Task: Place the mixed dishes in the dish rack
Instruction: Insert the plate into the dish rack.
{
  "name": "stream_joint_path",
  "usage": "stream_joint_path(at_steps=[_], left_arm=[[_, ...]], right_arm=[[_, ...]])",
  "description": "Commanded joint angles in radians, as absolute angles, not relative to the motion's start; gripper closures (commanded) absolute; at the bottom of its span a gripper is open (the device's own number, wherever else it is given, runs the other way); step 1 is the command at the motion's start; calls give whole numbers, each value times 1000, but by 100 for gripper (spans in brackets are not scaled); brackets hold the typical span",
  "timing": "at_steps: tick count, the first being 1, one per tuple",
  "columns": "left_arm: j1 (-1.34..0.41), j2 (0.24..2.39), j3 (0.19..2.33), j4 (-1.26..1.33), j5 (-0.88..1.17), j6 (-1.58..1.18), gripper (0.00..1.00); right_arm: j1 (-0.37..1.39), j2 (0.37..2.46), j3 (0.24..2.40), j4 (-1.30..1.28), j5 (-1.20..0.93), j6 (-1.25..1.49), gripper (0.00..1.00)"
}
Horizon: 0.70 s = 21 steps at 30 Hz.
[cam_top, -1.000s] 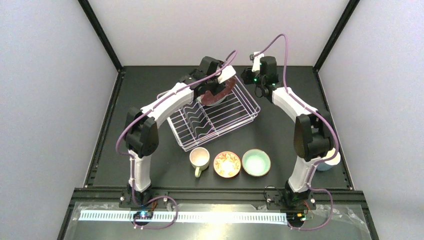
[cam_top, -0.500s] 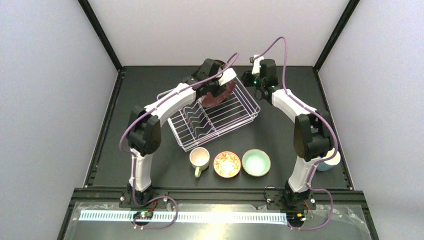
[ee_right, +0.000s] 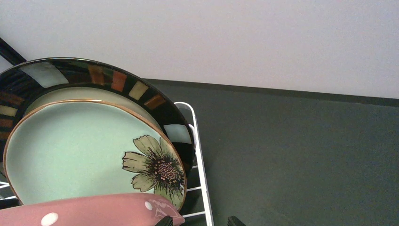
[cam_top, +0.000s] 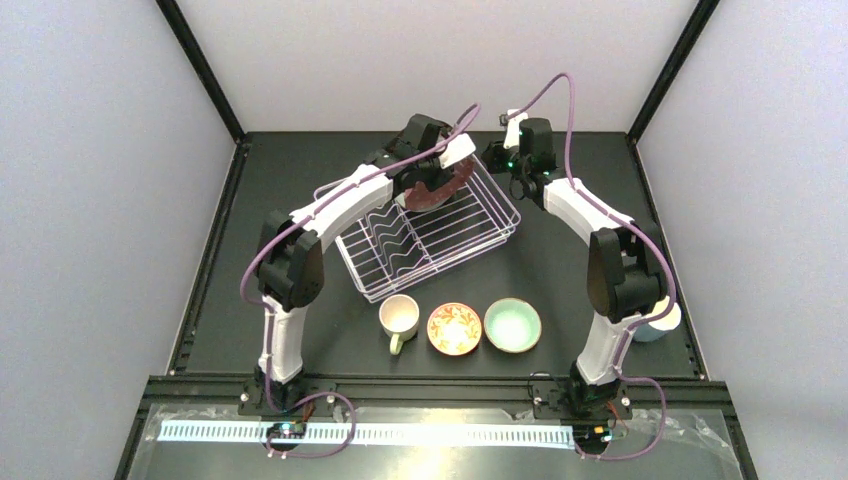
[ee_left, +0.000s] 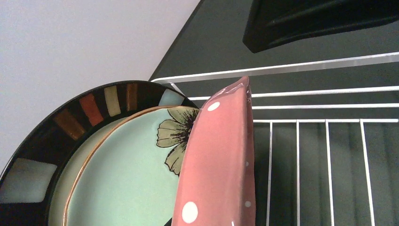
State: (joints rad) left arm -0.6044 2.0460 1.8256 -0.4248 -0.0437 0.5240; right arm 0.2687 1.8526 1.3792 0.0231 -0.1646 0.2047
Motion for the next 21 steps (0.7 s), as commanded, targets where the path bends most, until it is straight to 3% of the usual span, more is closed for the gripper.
stream_joint_path(at_steps=[1,21], left_arm=[[-611,2054,1890,-340,-47,552,99],[-611,2072,1822,-328,-62,574,99]], right_arm=[[265,1862,1384,60,-148,189,32],[265,1865,1349,104,-146,198,32]])
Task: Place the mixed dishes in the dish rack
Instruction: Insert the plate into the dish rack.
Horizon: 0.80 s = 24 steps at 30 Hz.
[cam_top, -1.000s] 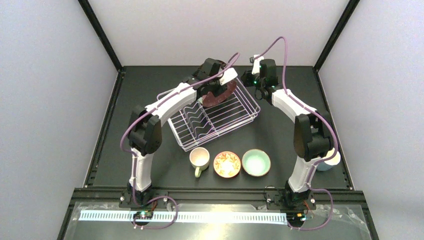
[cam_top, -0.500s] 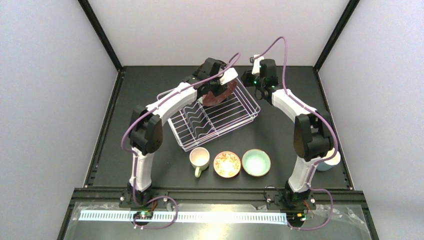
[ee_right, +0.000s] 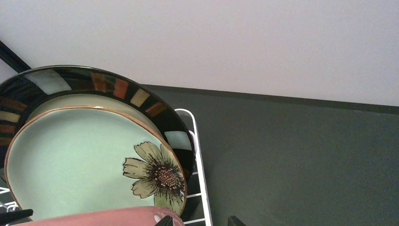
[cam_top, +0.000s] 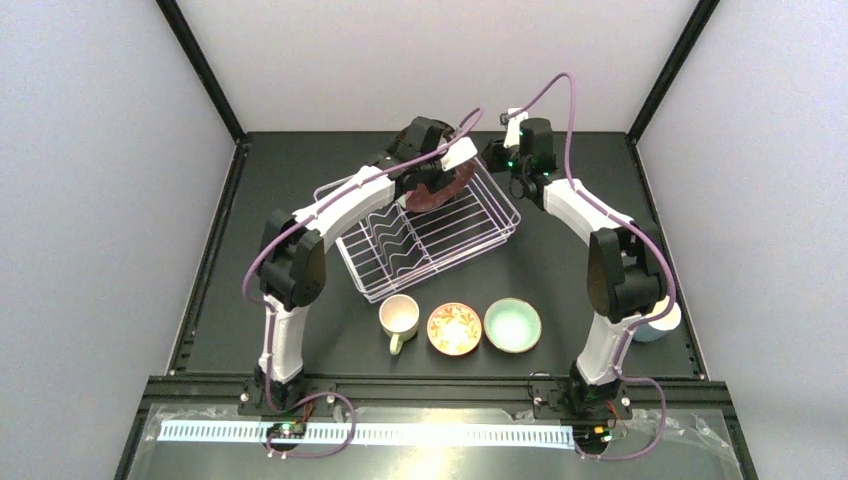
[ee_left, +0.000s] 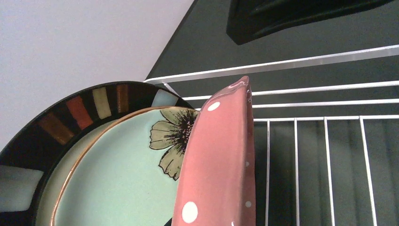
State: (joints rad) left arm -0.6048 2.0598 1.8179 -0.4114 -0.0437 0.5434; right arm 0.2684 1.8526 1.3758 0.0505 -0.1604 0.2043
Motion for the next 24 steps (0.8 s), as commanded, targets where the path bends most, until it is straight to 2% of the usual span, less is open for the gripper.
stream_joint_path(at_steps=[1,24], left_arm=[[-610,2075,1820,-331,-66,564,99],[-609,2123,1746,-304,-131,425,98]], right_arm=[[265,1864,1346,107,-146,199,32],[265,1917,1389,89,-147,197,32]])
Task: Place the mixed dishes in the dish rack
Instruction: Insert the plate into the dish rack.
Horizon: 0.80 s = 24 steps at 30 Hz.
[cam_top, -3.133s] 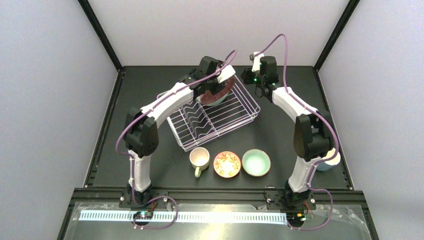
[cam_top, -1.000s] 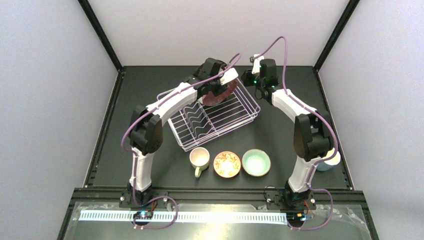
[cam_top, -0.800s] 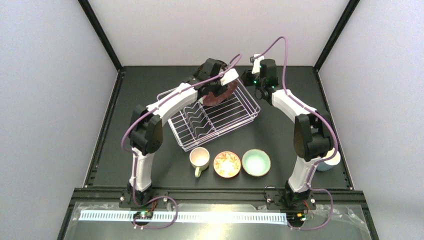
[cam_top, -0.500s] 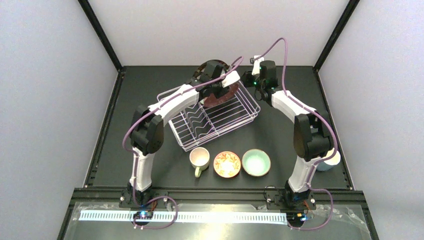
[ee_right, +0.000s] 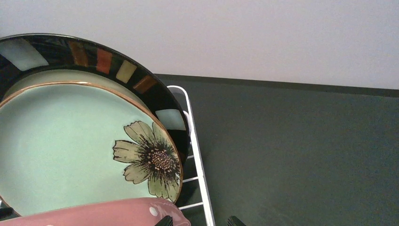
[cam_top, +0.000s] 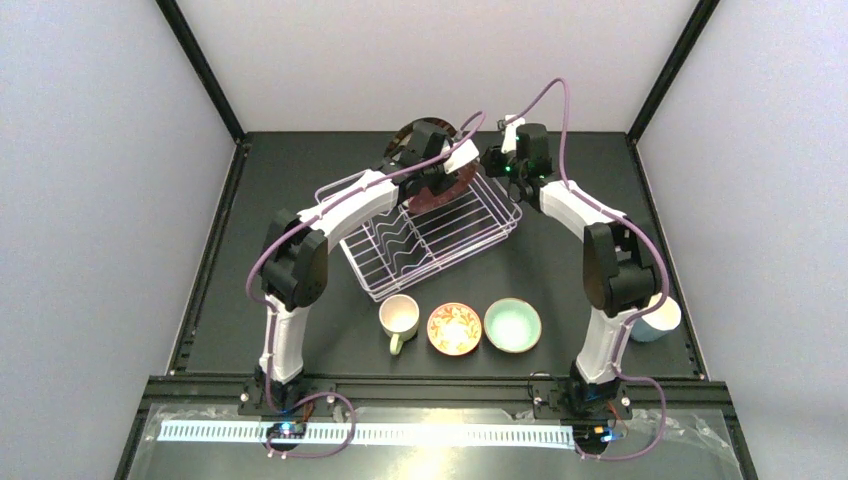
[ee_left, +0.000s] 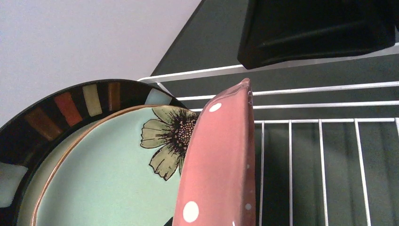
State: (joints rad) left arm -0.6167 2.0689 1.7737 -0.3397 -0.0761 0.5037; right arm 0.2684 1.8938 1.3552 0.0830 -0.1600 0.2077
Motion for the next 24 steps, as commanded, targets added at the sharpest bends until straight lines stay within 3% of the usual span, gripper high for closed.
stream_joint_path(at_steps=[1,24], left_arm=[[-608,2123,1742,-302,-134,419,98],[-563,2120,1666,-274,-151,248,74]], right_arm=[[265,1920,1393,85,-147,195,32],[265,1964,1516,-61,-151,165,32]])
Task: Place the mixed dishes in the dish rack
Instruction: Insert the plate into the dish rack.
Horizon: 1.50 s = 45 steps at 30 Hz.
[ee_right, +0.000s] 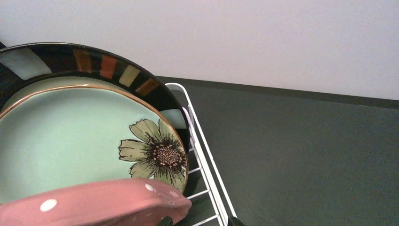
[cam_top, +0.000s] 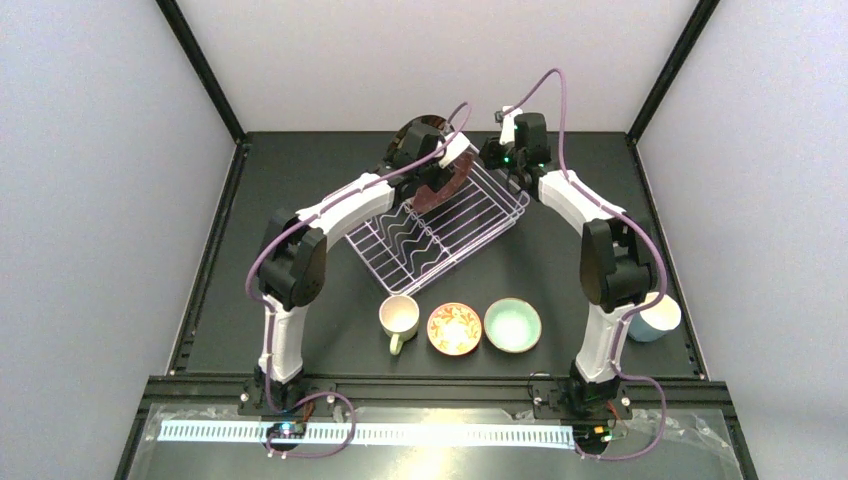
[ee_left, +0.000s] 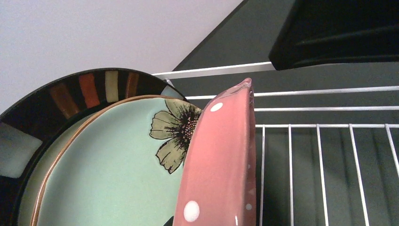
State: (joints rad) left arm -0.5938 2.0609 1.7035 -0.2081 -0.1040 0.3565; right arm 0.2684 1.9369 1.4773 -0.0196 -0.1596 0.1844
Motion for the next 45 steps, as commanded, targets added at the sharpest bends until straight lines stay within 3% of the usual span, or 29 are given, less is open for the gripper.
stream_joint_path(at_steps=[1,14,35,41,45], left_arm=[[-562,2120,1668,-278,-150,240,73],[-561,2119,1663,-318,-101,188,69],[-650,2236,1720,-337,-167,146,68],[-661,2252,1750,-333,-206,78,65],[-661,2257,1772,-339,-214,45,57]], right_arm=[[265,1966,1522,-69,-151,164,32],[265,1980,1547,-85,-167,166,32],[265,1917,1373,77,-164,183,32],[265,1897,1341,92,-164,181,32],[265,1897,1332,94,-167,181,32]])
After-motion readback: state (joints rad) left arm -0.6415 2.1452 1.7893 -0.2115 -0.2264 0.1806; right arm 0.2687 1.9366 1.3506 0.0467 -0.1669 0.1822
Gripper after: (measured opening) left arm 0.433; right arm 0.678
